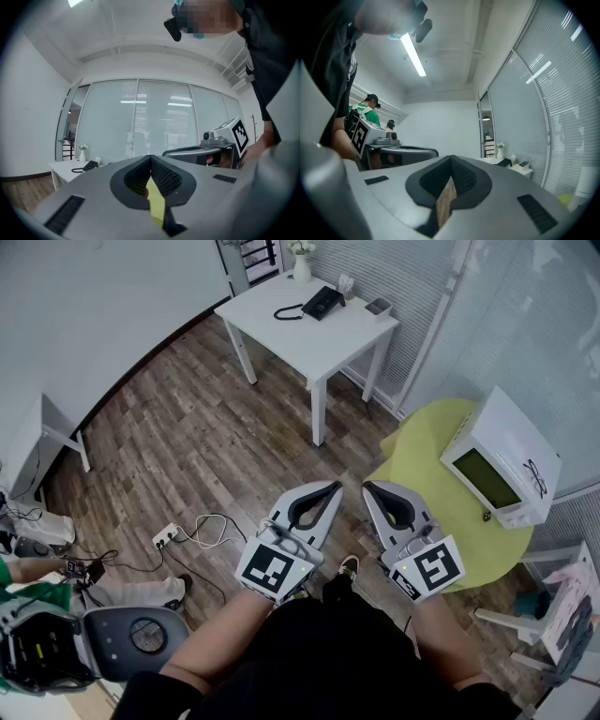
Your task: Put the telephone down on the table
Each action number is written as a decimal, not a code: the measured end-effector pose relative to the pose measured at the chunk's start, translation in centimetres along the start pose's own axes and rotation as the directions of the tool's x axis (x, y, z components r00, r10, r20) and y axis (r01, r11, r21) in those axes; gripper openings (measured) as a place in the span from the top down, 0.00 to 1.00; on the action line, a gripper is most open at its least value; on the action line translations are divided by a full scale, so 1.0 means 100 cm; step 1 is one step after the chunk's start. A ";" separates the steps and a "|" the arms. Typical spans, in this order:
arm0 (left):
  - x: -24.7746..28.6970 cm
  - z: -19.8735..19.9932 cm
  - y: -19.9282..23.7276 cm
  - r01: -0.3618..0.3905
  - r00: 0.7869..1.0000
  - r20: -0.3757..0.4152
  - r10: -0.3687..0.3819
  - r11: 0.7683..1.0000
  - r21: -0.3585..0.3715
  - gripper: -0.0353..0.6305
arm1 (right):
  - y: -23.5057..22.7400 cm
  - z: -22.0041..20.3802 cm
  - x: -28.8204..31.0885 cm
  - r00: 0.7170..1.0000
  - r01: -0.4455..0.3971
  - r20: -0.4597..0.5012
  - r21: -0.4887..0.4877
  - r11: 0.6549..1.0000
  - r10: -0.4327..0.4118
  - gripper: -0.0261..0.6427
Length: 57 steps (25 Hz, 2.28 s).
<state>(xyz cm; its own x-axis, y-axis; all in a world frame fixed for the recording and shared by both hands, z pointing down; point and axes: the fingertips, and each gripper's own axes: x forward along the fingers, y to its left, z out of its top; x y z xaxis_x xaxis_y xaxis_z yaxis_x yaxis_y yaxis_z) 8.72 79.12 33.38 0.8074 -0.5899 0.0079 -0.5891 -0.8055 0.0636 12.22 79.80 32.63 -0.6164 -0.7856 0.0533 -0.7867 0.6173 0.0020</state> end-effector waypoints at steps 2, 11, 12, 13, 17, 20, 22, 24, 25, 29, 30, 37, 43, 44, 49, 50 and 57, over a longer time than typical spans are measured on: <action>0.001 -0.001 0.001 0.004 1.000 -0.003 -0.004 1.000 0.010 0.94 | -0.001 -0.001 0.002 1.000 0.000 -0.001 0.001 1.000 0.000 0.93; 0.005 -0.003 0.007 -0.001 1.000 -0.011 0.001 1.000 0.015 0.94 | -0.005 -0.002 0.006 1.000 -0.002 -0.006 0.014 1.000 0.002 0.93; 0.007 -0.003 0.007 -0.001 1.000 -0.006 0.001 1.000 0.010 0.94 | -0.007 -0.002 0.006 1.000 0.001 -0.004 0.015 1.000 -0.001 0.93; 0.009 -0.001 0.007 0.001 1.000 0.003 -0.001 1.000 0.001 0.94 | -0.009 -0.002 0.006 1.000 0.004 -0.003 0.019 1.000 -0.004 0.93; 0.013 0.008 0.007 0.007 1.000 0.025 -0.007 1.000 -0.012 0.94 | -0.016 0.001 0.006 1.000 0.006 0.009 0.039 0.999 -0.006 0.93; 0.017 0.011 0.009 -0.015 0.999 0.028 0.015 1.000 -0.015 0.94 | -0.020 0.003 0.008 1.000 -0.010 0.017 0.028 1.000 0.009 0.93; 0.022 0.011 0.010 -0.032 0.999 0.023 0.032 0.999 -0.008 0.94 | -0.025 0.005 0.008 0.999 -0.027 0.023 0.026 0.999 0.026 0.93; 0.028 0.012 0.012 -0.049 0.999 0.017 0.049 0.999 0.004 0.94 | -0.031 0.007 0.009 0.998 -0.049 0.034 0.027 0.998 0.048 0.93; 0.031 0.012 0.013 -0.059 0.998 0.014 0.059 0.998 0.009 0.94 | -0.034 0.009 0.010 0.997 -0.063 0.041 0.028 0.998 0.062 0.93; 0.036 0.014 0.023 -0.111 0.994 0.012 0.110 0.994 0.016 0.94 | -0.039 0.013 0.017 0.991 -0.123 0.057 0.024 0.992 0.121 0.93; 0.037 0.014 0.026 -0.121 0.993 0.010 0.121 0.993 0.018 0.94 | -0.040 0.013 0.020 0.989 -0.136 0.056 0.020 0.991 0.134 0.93; 0.040 0.009 0.055 -0.154 0.988 -0.009 0.154 0.988 0.012 0.94 | -0.048 0.001 0.052 0.988 -0.155 0.029 0.037 0.987 0.154 0.93; 0.038 0.008 0.113 -0.149 0.989 0.012 0.149 0.989 0.012 0.94 | -0.048 -0.001 0.110 0.988 -0.153 0.011 0.026 0.988 0.153 0.93; 0.036 0.009 0.125 -0.148 0.989 0.015 0.148 0.989 0.017 0.94 | -0.046 0.001 0.121 0.989 -0.150 0.008 0.023 0.988 0.150 0.93; 0.024 0.017 0.189 -0.141 0.990 0.031 0.140 0.990 0.019 0.94 | -0.036 0.008 0.181 0.990 -0.143 0.002 0.010 0.990 0.143 0.93; 0.021 0.018 0.203 -0.139 0.990 0.034 0.139 0.990 0.017 0.94 | -0.033 0.009 0.195 0.990 -0.140 0.001 0.012 0.990 0.140 0.93; -0.001 0.019 0.278 -0.107 0.994 0.017 0.107 0.994 0.003 0.94 | -0.013 0.011 0.276 0.992 -0.127 -0.011 0.026 0.992 0.128 0.93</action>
<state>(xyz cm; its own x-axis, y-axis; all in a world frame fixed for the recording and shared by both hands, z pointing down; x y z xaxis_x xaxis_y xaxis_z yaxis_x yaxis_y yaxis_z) -7.81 56.70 33.28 0.7390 -0.6737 -0.0023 -0.6724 -0.7378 0.0598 -3.85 57.29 33.00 -0.7113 -0.6999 0.0637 -0.7024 0.7111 -0.0308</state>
